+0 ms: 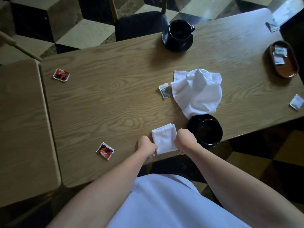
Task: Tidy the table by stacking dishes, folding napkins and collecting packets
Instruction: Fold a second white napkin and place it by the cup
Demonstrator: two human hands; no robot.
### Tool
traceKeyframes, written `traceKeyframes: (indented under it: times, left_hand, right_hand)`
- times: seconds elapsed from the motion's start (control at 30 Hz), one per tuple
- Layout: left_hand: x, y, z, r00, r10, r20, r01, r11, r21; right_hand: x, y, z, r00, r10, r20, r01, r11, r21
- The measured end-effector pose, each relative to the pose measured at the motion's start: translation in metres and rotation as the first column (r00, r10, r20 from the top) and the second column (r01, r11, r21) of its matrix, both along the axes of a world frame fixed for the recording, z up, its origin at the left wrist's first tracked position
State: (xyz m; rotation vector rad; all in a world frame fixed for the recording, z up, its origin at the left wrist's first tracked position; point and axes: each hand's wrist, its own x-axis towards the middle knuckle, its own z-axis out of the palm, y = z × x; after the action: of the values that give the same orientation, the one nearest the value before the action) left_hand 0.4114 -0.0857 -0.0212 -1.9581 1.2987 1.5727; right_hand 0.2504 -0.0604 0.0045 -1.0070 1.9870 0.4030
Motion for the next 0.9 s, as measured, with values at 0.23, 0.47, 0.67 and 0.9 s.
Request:
traceKeyframes:
  times: [0.23,0.47,0.67,0.9]
  left_hand:
    - [-0.042,-0.049,0.045,0.894,-0.448,0.002,0.448,0.893,-0.05]
    - [-0.14,-0.085,0.03,0.876,0.405,-0.263,-0.334,0.901,0.276]
    - [-0.172,-0.097,0.029,0.783,0.589,-0.202,-0.483,0.779,0.399]
    - [-0.172,-0.124,0.114,0.256,0.781,-0.57,-0.505,0.611,0.61]
  right_hand:
    - [-0.034,-0.013,0.029,0.924,-0.308,0.227,0.349,0.922,-0.169]
    - [-0.089,-0.029,0.056,-0.213,-0.789,0.576,0.855,0.135,0.5]
    - [-0.088,-0.03,0.057,-0.444,-0.735,0.512,0.743,0.018,0.669]
    - [-0.092,-0.033,0.071,-0.607,-0.508,0.611,0.732,-0.058,0.679]
